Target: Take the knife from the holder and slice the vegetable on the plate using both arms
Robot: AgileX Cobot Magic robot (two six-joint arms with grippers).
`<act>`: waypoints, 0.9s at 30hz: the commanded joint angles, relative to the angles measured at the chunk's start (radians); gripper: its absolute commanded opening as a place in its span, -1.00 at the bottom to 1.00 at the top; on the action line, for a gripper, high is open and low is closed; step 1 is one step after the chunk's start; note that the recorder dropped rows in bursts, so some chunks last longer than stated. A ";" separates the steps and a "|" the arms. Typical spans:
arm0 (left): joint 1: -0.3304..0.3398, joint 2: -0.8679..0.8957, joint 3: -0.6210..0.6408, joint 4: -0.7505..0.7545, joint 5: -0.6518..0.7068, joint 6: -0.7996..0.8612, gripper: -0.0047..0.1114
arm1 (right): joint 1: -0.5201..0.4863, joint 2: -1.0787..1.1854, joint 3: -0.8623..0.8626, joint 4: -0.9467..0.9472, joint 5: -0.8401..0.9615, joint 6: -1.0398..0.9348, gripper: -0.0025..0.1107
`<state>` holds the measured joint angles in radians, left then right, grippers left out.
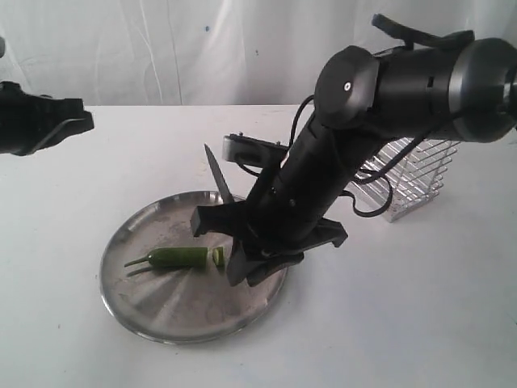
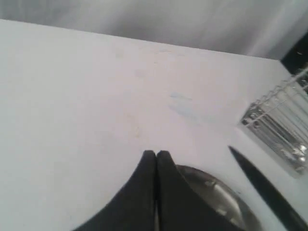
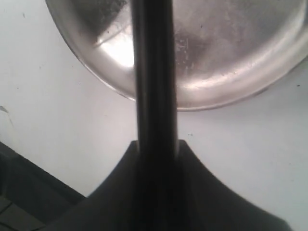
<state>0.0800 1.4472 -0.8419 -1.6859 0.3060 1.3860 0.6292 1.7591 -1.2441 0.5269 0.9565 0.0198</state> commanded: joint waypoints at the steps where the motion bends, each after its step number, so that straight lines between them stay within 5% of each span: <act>1: -0.001 -0.114 0.096 -0.059 -0.026 0.057 -0.92 | -0.020 0.025 0.000 0.047 -0.016 -0.073 -0.96; 9: -0.001 -0.218 0.152 -0.053 0.125 0.121 -0.92 | -0.024 0.165 0.000 0.046 -0.120 -0.132 -0.94; 19: -0.001 -0.248 0.205 -0.059 0.146 0.110 -0.92 | -0.024 0.188 -0.002 0.031 -0.144 -0.159 -0.17; 24: -0.001 -0.337 0.179 -0.059 0.171 0.113 -0.92 | -0.033 0.035 -0.004 -0.123 -0.119 -0.165 -0.17; 27: -0.001 -0.453 0.172 -0.059 0.015 0.070 -0.92 | -0.039 -0.104 0.005 -0.346 -0.136 -0.026 -0.27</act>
<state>0.0814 1.0968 -0.6603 -1.7231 0.4300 1.4948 0.6069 1.7772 -1.2441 0.3710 0.8283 -0.1098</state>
